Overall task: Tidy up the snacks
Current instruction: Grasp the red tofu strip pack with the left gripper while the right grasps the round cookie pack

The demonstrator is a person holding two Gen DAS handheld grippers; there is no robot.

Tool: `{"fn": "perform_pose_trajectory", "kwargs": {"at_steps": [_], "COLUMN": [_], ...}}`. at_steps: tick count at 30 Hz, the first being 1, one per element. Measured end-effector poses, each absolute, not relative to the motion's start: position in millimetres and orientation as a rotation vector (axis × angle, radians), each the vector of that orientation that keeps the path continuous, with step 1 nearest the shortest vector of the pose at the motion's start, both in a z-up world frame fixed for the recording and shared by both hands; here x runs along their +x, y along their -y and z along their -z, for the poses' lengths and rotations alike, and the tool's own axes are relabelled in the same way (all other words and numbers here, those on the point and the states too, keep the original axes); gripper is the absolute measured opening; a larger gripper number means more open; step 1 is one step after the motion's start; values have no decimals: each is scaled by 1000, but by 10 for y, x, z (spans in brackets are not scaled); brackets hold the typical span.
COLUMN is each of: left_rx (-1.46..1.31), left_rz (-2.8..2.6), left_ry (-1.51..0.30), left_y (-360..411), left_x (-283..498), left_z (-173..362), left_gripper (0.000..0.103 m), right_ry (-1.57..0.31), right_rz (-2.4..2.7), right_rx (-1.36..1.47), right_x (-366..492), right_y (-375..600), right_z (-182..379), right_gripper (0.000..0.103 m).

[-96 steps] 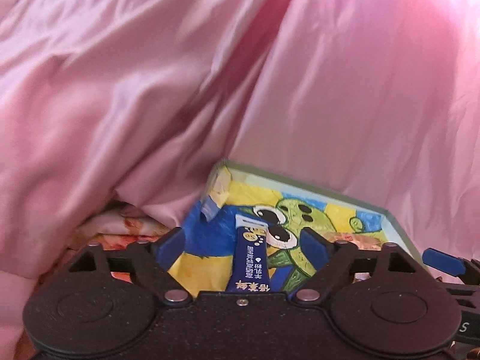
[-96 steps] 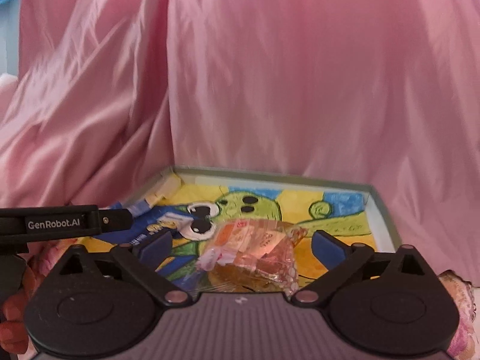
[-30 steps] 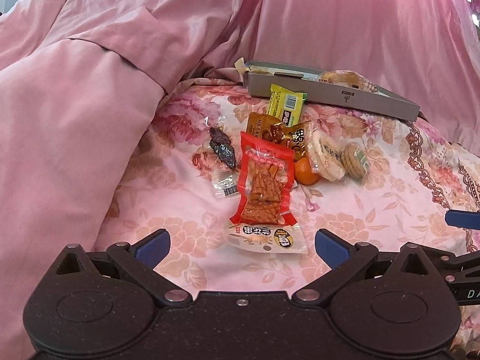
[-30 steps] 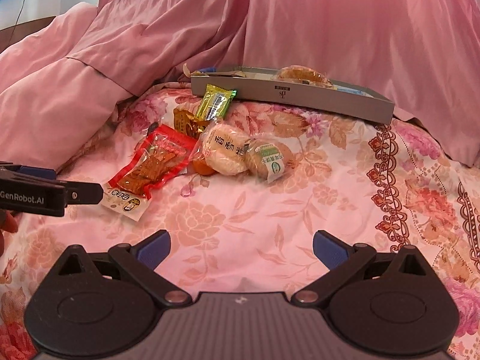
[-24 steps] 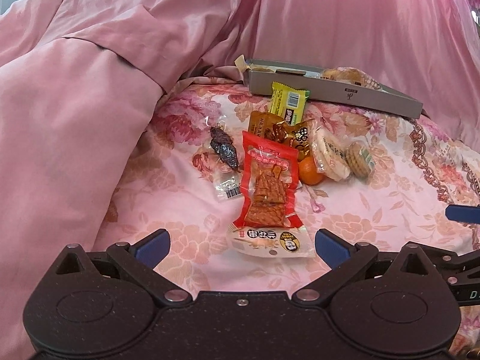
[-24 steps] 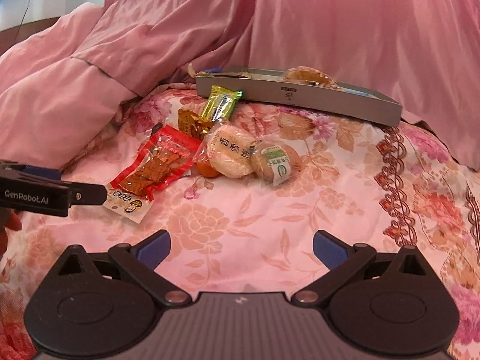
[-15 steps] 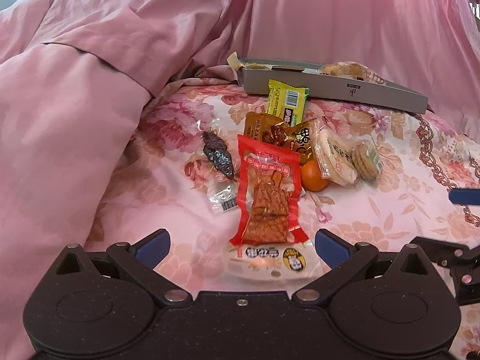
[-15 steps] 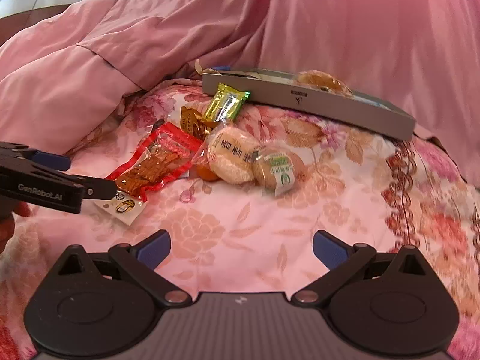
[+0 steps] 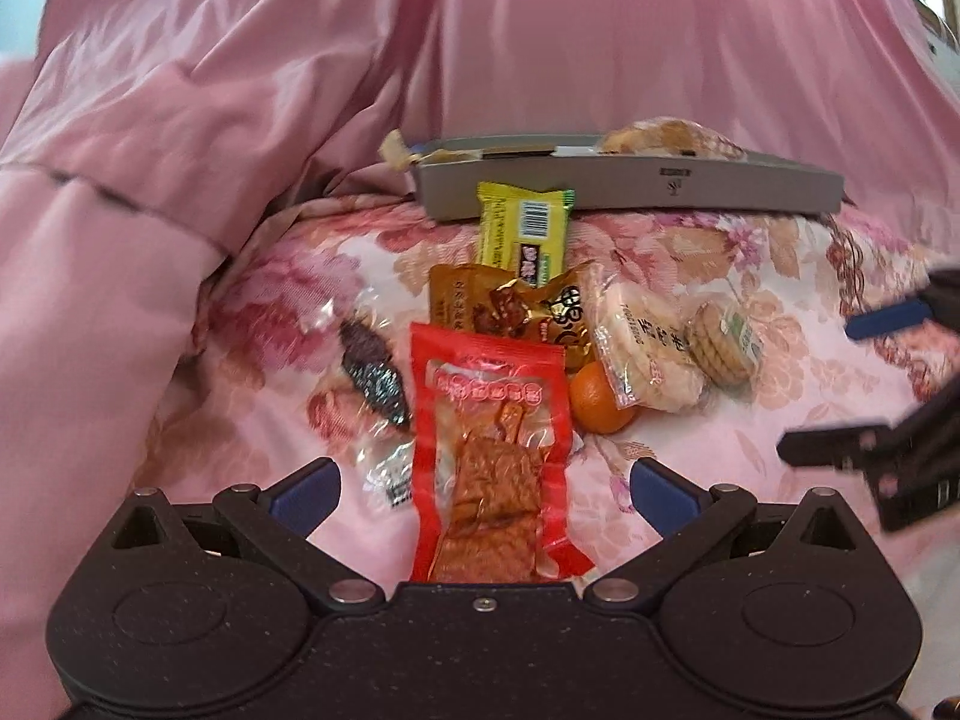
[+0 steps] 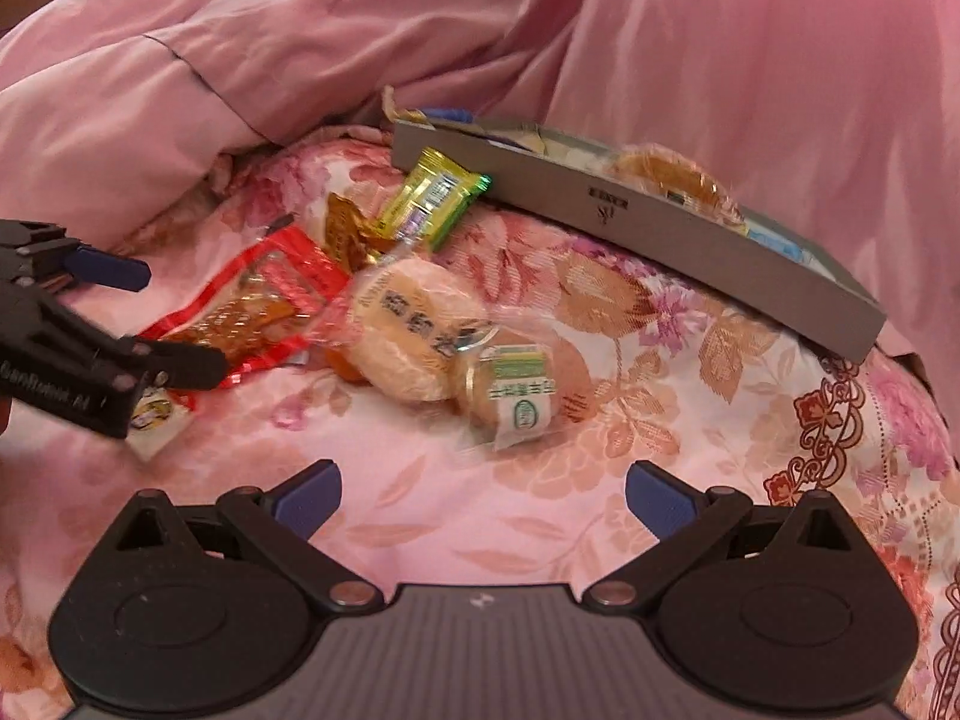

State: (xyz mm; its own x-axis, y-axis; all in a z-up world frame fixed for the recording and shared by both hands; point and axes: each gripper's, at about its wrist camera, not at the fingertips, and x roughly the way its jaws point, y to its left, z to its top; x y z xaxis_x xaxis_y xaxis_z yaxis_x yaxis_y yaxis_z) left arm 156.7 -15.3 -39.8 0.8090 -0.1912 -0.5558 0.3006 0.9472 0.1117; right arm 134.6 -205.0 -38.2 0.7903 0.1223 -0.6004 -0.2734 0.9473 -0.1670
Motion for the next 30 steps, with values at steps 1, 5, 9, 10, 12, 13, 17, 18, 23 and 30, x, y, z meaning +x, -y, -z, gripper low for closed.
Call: {"fn": "perform_pose_trajectory", "kwargs": {"at_steps": [1, 5, 9, 10, 12, 13, 17, 18, 23, 30], "left_rx": [223, 307, 364, 376, 390, 389, 332, 313, 222, 169], "left_rz": [270, 273, 295, 298, 304, 307, 305, 303, 296, 303], "left_ry": [-568, -560, -548, -546, -550, -558, -610, -625, -702, -714], "left_y": [175, 250, 320, 338, 363, 366, 312, 291, 191, 163], "left_x": [1580, 1609, 1600, 1595, 1601, 1608, 1691, 1714, 1820, 1805], "left_z": [408, 436, 446, 451, 458, 462, 460, 462, 490, 478], "left_gripper": [102, 102, 102, 102, 100, 99, 92, 91, 69, 62], "right_ry": [-637, -678, -698, -696, -697, -707, -709, -706, -725, -733], "right_rz": [-223, -249, -267, -264, -267, -270, -310, -318, -372, -384], "right_rx": [-250, -301, -379, -396, -409, -411, -400, -402, -404, -381], "right_x": [1399, 1642, 1879, 1930, 2019, 2068, 2153, 2160, 2141, 2072], "right_y": [2073, 2105, 2079, 2070, 2055, 2046, 2025, 2013, 1939, 1853], "right_z": [369, 346, 386, 396, 411, 424, 439, 440, 465, 449], "right_gripper": [103, 103, 103, 103, 103, 103, 102, 101, 85, 59]}}
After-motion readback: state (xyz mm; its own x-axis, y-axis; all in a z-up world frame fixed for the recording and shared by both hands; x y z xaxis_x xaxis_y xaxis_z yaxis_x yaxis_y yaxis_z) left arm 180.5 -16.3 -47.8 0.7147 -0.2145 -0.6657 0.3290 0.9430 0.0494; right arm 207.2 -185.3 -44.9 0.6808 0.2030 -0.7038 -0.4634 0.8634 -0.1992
